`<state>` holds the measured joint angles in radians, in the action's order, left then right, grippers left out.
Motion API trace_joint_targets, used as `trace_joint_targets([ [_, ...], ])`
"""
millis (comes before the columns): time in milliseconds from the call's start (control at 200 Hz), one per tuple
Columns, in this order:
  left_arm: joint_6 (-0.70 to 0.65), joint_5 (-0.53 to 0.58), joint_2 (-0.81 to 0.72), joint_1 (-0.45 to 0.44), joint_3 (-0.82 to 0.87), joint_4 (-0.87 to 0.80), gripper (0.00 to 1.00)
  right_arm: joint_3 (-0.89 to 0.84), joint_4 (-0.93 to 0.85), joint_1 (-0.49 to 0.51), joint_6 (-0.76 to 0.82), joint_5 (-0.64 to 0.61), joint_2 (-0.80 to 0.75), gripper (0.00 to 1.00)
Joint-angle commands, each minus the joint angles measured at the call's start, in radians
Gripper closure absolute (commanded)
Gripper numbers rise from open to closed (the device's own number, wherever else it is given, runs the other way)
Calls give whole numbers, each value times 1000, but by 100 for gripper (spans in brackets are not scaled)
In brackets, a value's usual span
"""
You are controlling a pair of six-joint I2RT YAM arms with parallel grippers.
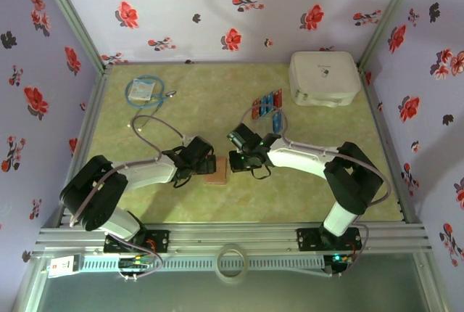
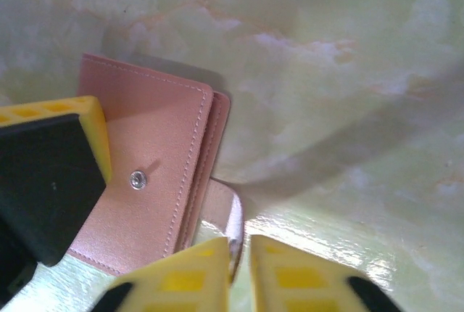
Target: Put the credit cards into the card holder
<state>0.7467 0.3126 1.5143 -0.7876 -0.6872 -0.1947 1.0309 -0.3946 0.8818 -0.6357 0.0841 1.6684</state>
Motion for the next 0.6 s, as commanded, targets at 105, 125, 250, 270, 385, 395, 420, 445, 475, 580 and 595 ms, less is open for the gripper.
trace_joint_targets([
  [105,2,39,22,-6,12,-95,0,20,-7,5,3,9,-11,100],
  [125,2,39,22,-6,12,-95,0,20,-5,5,4,9,-13,100],
  [250,0,39,22,-6,12,-95,0,10,15,5,-9,27,-25,100],
  [270,1,39,22,-6,12,-94,0,8,19,4,-13,32,-26,100],
  [385,2,39,21,-8,12,-91,0,-8,76,3,-46,70,-32,100],
  [395,2,39,22,-8,12,-92,0,-9,81,3,-50,73,-31,100],
  [420,1,38,21,-7,12,-92,0,-12,95,4,-58,81,-30,100],
  [445,2,39,22,-7,13,-91,0,-16,110,4,-68,89,-30,100],
  [475,-1,40,21,-8,14,-91,0,-21,131,5,-83,98,-26,100],
  [580,1,40,22,-9,15,-87,0,-36,210,4,-128,137,-2,100],
  [595,1,39,23,-9,15,-85,0,-38,221,4,-134,143,5,100],
])
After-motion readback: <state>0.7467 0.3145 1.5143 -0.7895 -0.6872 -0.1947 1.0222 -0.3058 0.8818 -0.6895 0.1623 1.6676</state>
